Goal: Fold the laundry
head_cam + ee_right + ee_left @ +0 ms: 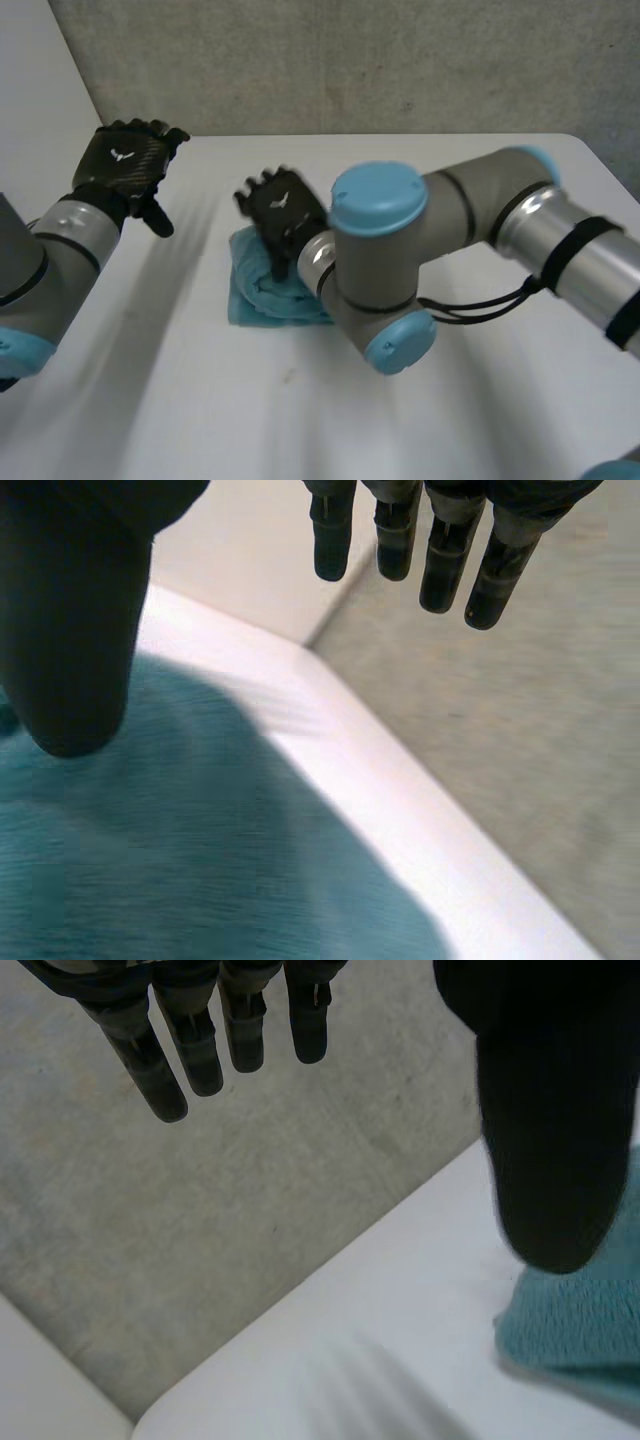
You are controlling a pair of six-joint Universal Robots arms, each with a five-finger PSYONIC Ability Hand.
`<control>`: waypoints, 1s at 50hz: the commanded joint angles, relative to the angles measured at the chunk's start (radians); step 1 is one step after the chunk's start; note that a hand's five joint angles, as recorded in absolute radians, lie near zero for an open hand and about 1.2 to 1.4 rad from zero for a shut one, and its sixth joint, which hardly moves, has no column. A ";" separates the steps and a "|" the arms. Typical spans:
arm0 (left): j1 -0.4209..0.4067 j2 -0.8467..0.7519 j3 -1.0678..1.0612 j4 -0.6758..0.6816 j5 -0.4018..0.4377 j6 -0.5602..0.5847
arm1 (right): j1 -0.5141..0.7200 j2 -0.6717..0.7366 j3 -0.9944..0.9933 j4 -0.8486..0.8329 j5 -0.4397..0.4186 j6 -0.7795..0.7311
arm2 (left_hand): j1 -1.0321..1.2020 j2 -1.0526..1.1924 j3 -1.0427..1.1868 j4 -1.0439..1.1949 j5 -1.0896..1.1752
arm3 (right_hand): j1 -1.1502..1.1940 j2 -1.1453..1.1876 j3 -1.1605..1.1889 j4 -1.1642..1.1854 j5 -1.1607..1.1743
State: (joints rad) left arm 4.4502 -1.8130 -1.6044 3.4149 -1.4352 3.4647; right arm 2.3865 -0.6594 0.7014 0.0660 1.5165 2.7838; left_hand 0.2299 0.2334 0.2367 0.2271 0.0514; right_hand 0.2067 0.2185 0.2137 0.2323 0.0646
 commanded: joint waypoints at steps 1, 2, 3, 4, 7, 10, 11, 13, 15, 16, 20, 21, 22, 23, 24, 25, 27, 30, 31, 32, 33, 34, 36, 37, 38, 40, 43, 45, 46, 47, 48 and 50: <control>-0.117 -0.146 0.198 -0.043 0.012 -0.114 | -0.081 -0.123 0.118 -0.002 0.042 0.117 | 0.034 0.030 0.027 0.036 0.038 | -0.032 -0.044 -0.039 -0.058 -0.065; -0.127 -0.164 0.220 -0.057 0.012 -0.140 | -0.095 -0.131 0.128 0.000 0.034 0.141 | 0.036 0.033 0.030 0.039 0.040 | -0.032 -0.044 -0.039 -0.058 -0.065; -0.138 -0.201 0.262 -0.087 0.012 -0.189 | -0.113 -0.135 0.147 0.003 0.013 0.193 | 0.039 0.036 0.033 0.042 0.043 | -0.032 -0.044 -0.039 -0.058 -0.065; -0.150 -0.238 0.297 -0.120 0.013 -0.237 | -0.124 -0.135 0.151 0.008 0.004 0.215 | 0.042 0.039 0.036 0.045 0.046 | -0.032 -0.044 -0.039 -0.058 -0.065; -0.163 -0.287 0.333 -0.158 0.015 -0.289 | -0.168 -0.131 0.150 0.052 -0.062 0.316 | 0.060 0.056 0.053 0.063 0.064 | -0.032 -0.044 -0.039 -0.058 -0.065; -0.184 -0.328 0.350 -0.181 0.010 -0.311 | -0.213 -0.099 0.141 0.075 -0.099 0.364 | 0.069 0.065 0.062 0.071 0.073 | -0.032 -0.044 -0.039 -0.058 -0.065; -0.186 -0.350 0.351 -0.189 0.003 -0.311 | -0.225 -0.083 0.135 0.083 -0.107 0.376 | 0.089 0.086 0.082 0.092 0.093 | -0.032 -0.044 -0.039 -0.058 -0.065; -0.186 -0.359 0.350 -0.194 -0.001 -0.311 | -0.233 -0.065 0.127 0.087 -0.114 0.388 | 0.098 0.095 0.091 0.101 0.102 | -0.032 -0.044 -0.039 -0.058 -0.065; -0.186 -0.391 0.325 -0.197 -0.031 -0.305 | -0.253 -0.004 0.092 0.109 -0.131 0.417 | 0.110 0.106 0.103 0.113 0.114 | -0.032 -0.044 -0.039 -0.058 -0.065; -0.184 -0.396 0.317 -0.197 -0.036 -0.302 | -0.257 0.022 0.073 0.130 -0.133 0.419 | 0.110 0.106 0.103 0.113 0.114 | -0.032 -0.044 -0.039 -0.058 -0.065; -0.180 -0.410 0.290 -0.198 -0.042 -0.286 | -0.268 0.079 0.020 0.195 -0.136 0.421 | 0.107 0.103 0.100 0.110 0.111 | -0.032 -0.044 -0.039 -0.058 -0.065; -0.177 -0.416 0.272 -0.197 -0.042 -0.268 | -0.273 0.090 0.009 0.207 -0.137 0.421 | 0.101 0.098 0.094 0.104 0.105 | -0.032 -0.044 -0.039 -0.058 -0.065; -0.177 -0.416 0.271 -0.197 -0.042 -0.268 | -0.279 0.107 -0.012 0.225 -0.137 0.418 | 0.101 0.098 0.094 0.104 0.105 | -0.032 -0.044 -0.039 -0.058 -0.065; -0.169 -0.417 0.233 -0.194 -0.040 -0.210 | -0.280 0.112 -0.020 0.231 -0.137 0.415 | 0.089 0.086 0.083 0.092 0.093 | -0.032 -0.044 -0.039 -0.058 -0.065; -0.169 -0.417 0.233 -0.194 -0.040 -0.210 | -0.280 0.118 -0.028 0.236 -0.139 0.413 | 0.089 0.086 0.083 0.092 0.093 | -0.032 -0.044 -0.039 -0.058 -0.065; -0.167 -0.417 0.224 -0.192 -0.040 -0.193 | -0.280 0.121 -0.037 0.239 -0.140 0.410 | 0.084 0.080 0.077 0.086 0.087 | -0.032 -0.044 -0.039 -0.058 -0.065; -0.166 -0.413 0.199 -0.191 -0.039 -0.130 | -0.280 0.126 -0.054 0.245 -0.144 0.405 | 0.066 0.062 0.059 0.069 0.070 | -0.032 -0.044 -0.039 -0.058 -0.065; -0.166 -0.411 0.192 -0.190 -0.039 -0.105 | -0.282 0.129 -0.063 0.247 -0.144 0.399 | 0.060 0.056 0.053 0.063 0.064 | -0.032 -0.044 -0.039 -0.058 -0.065; -0.166 -0.411 0.190 -0.190 -0.039 -0.087 | -0.280 0.129 -0.065 0.248 -0.144 0.395 | 0.051 0.048 0.044 0.054 0.055 | -0.032 -0.044 -0.039 -0.058 -0.065; -0.167 -0.411 0.190 -0.190 -0.039 -0.073 | -0.280 0.129 -0.065 0.248 -0.144 0.395 | 0.051 0.048 0.044 0.054 0.055 | -0.032 -0.044 -0.039 -0.058 -0.065; -0.166 -0.411 0.192 -0.190 -0.039 -0.070 | -0.279 0.121 -0.065 0.258 -0.144 0.376 | 0.051 0.048 0.044 0.054 0.055 | -0.032 -0.044 -0.039 -0.058 -0.065; -0.166 -0.410 0.198 -0.189 -0.039 -0.067 | -0.279 0.118 -0.065 0.262 -0.144 0.370 | 0.051 0.048 0.044 0.054 0.055 | -0.032 -0.044 -0.039 -0.058 -0.065; -0.166 -0.405 0.207 -0.190 -0.036 -0.068 | -0.279 0.115 -0.063 0.267 -0.141 0.359 | 0.051 0.048 0.044 0.054 0.055 | -0.032 -0.044 -0.039 -0.058 -0.065; -0.166 -0.401 0.211 -0.190 -0.036 -0.068 | -0.279 0.115 -0.063 0.268 -0.141 0.355 | 0.051 0.048 0.044 0.054 0.055 | -0.032 -0.044 -0.039 -0.058 -0.065; -0.166 -0.381 0.227 -0.190 -0.036 -0.070 | -0.277 0.110 -0.063 0.270 -0.139 0.352 | 0.051 0.048 0.044 0.054 0.055 | -0.032 -0.044 -0.039 -0.058 -0.065; -0.166 -0.350 0.242 -0.192 -0.039 -0.073 | -0.277 0.092 -0.062 0.271 -0.136 0.346 | 0.051 0.048 0.044 0.054 0.055 | -0.032 -0.044 -0.039 -0.058 -0.065; -0.166 -0.273 0.268 -0.191 -0.039 -0.079 | -0.279 0.000 -0.043 0.271 -0.130 0.344 | 0.034 0.030 0.027 0.036 0.038 | -0.032 -0.044 -0.039 -0.058 -0.065; -0.169 -0.209 0.288 -0.189 -0.040 -0.081 | -0.280 -0.059 -0.027 0.264 -0.127 0.344 | 0.031 0.027 0.024 0.033 0.035 | -0.032 -0.044 -0.039 -0.058 -0.065; -0.169 -0.186 0.297 -0.189 -0.042 -0.081 | -0.282 -0.122 -0.001 0.256 -0.125 0.347 | 0.028 0.024 0.021 0.030 0.032 | -0.032 -0.044 -0.039 -0.058 -0.065; -0.167 -0.163 0.305 -0.190 -0.044 -0.084 | -0.285 -0.187 0.024 0.244 -0.115 0.347 | 0.022 0.018 0.015 0.025 0.026 | -0.032 -0.044 -0.039 -0.058 -0.065; -0.169 -0.143 0.314 -0.192 -0.045 -0.088 | -0.289 -0.219 0.036 0.235 -0.105 0.346 | 0.019 0.015 0.012 0.022 0.023 | -0.032 -0.044 -0.039 -0.058 -0.065; -0.167 -0.099 0.331 -0.197 -0.048 -0.108 | -0.314 -0.322 0.085 0.195 -0.058 0.341 | 0.022 0.018 0.015 0.024 0.026 | -0.032 -0.044 -0.039 -0.058 -0.065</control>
State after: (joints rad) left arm 4.2832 -2.0532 -1.3245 3.2238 -1.4757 3.3864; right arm 2.1051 -0.7204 0.6819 0.3268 1.3934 3.1269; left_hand 0.2665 0.2630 0.2657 0.2615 0.0793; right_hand 0.2067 0.2184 0.2136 0.2323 0.0522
